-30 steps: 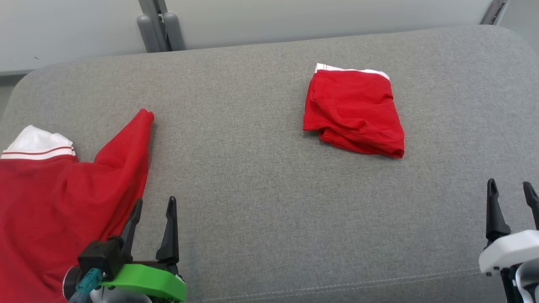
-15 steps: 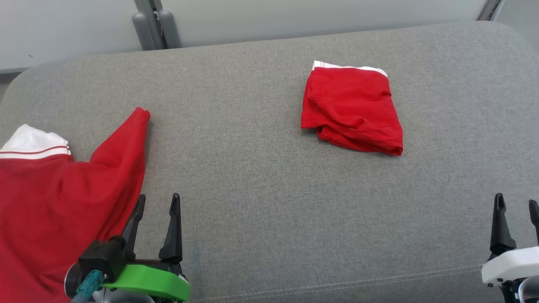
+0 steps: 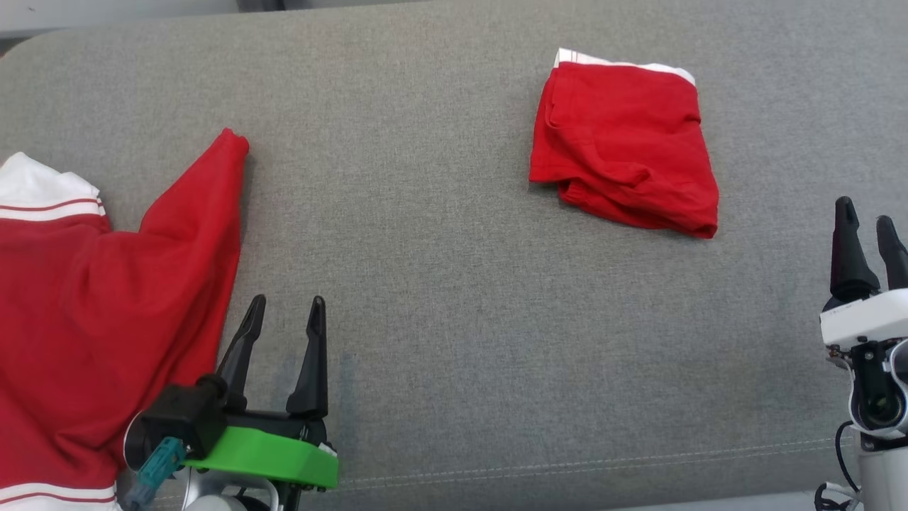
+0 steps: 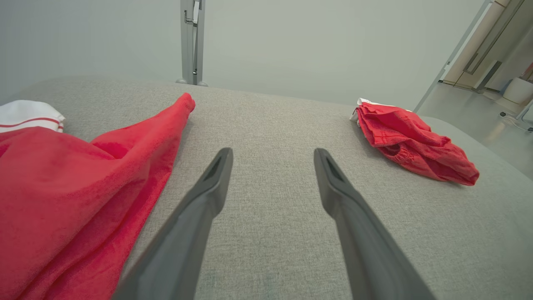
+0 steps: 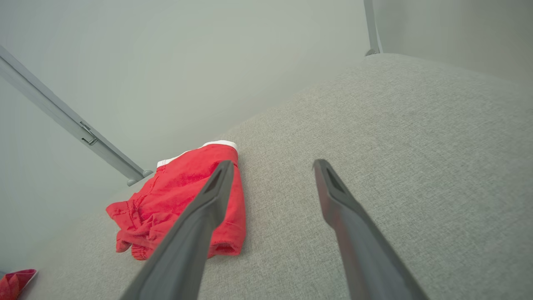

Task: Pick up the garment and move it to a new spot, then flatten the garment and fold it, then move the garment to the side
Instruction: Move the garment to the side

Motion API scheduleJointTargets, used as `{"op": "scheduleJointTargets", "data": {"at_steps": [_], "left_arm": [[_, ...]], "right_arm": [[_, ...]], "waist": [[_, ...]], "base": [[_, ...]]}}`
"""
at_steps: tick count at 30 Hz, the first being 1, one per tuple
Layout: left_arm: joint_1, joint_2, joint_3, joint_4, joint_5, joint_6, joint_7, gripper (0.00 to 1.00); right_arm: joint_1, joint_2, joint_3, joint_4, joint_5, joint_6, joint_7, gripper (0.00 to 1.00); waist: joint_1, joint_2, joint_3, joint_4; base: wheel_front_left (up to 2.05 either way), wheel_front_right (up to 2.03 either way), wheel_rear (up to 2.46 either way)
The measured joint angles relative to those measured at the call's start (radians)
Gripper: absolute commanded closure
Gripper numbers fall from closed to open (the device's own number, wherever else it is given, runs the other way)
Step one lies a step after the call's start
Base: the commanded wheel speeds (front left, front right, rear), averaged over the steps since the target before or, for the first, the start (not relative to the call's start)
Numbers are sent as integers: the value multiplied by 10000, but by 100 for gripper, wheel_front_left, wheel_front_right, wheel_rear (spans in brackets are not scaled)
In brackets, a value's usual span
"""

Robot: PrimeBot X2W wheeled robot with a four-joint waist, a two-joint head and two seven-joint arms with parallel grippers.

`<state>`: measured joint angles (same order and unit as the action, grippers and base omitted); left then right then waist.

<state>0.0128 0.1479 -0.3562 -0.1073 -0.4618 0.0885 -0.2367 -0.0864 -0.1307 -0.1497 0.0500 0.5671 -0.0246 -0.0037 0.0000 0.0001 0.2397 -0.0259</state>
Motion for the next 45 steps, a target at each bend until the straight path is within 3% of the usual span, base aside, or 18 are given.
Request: {"op": "scheduleJointTargets", "data": {"at_steps": [9,25,45], "left_arm": [[-656,-151,-184,-54,10,0,86,0],[-1058,-234,-184,190,94,-4,84,0],[-1424,-337,-493,462,270,-178,171,0]], "right_arm": [[-1684,-174,-293,1097,1486,213,1620,0],[-3062,-869,88,2506,1726,274,3584,0],[-4290,-940,-117,3306,2247,466,3893,0]], "waist": [[0,0,971,543],[0,0,1861,1373],[0,0,2079,1740]], "base": [[0,0,0],[0,0,0],[0,0,0]]}}
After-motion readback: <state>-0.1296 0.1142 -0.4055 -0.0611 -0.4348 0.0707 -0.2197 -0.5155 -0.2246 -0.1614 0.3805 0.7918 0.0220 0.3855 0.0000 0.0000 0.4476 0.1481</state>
